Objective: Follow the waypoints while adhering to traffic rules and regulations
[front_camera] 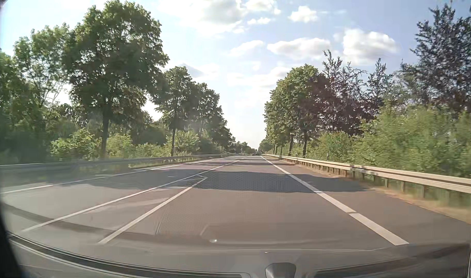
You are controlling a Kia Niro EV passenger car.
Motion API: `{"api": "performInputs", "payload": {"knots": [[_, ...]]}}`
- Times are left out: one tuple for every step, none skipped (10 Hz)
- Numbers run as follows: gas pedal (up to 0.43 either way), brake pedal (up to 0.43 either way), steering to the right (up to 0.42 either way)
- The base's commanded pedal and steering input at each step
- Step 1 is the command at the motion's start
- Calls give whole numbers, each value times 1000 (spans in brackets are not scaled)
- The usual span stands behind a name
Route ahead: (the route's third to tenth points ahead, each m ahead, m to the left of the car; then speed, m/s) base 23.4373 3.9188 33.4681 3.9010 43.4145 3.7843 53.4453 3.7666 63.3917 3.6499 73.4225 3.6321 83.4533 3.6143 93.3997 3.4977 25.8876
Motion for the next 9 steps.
{"api": "performInputs", "payload": {"knots": [[197,6,4],[197,6,3],[189,6,3],[177,6,3],[169,6,3],[157,6,3],[150,6,3],[150,6,3],[150,6,3]]}}
